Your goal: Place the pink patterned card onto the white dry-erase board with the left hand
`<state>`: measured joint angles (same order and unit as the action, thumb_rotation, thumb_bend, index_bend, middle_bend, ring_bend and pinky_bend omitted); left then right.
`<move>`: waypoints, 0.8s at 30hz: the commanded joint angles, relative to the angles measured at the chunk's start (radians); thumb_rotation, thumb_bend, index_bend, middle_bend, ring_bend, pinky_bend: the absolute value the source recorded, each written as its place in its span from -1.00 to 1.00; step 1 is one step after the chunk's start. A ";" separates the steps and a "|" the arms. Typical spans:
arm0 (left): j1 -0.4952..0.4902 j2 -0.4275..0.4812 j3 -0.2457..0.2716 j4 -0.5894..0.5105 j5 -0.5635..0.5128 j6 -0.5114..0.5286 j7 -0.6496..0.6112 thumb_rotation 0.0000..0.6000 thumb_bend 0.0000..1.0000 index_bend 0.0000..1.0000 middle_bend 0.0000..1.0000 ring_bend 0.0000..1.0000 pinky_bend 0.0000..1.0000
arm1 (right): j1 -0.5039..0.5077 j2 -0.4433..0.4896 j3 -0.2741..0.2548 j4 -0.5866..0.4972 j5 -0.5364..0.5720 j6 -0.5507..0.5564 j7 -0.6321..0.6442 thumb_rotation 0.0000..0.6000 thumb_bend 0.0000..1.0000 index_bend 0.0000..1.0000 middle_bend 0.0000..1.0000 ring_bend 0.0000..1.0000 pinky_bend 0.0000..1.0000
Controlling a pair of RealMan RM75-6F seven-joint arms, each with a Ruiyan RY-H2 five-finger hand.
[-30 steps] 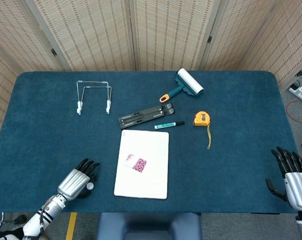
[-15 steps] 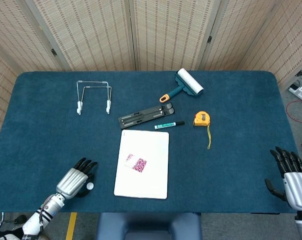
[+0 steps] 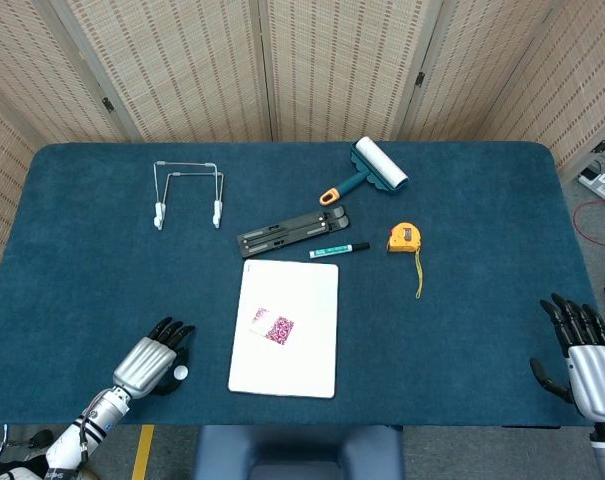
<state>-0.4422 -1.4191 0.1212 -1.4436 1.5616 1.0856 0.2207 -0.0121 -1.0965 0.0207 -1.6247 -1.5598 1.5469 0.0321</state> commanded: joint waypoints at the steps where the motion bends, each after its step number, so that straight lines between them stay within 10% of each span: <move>1: 0.000 0.000 0.000 0.001 0.000 -0.004 -0.003 1.00 -0.24 0.01 -0.73 -0.80 -1.00 | 0.000 0.000 -0.001 -0.001 0.000 0.000 -0.001 1.00 -0.27 -0.85 -0.84 -0.89 -1.00; 24: -0.140 0.002 -0.152 -0.137 -0.037 -0.089 0.046 1.00 -0.23 0.03 -0.73 -0.79 -1.00 | -0.003 0.005 0.001 0.008 0.004 0.003 0.014 1.00 -0.27 -0.85 -0.84 -0.89 -1.00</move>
<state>-0.5670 -1.4053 -0.0158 -1.5713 1.5402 1.0137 0.2522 -0.0148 -1.0917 0.0221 -1.6172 -1.5562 1.5497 0.0458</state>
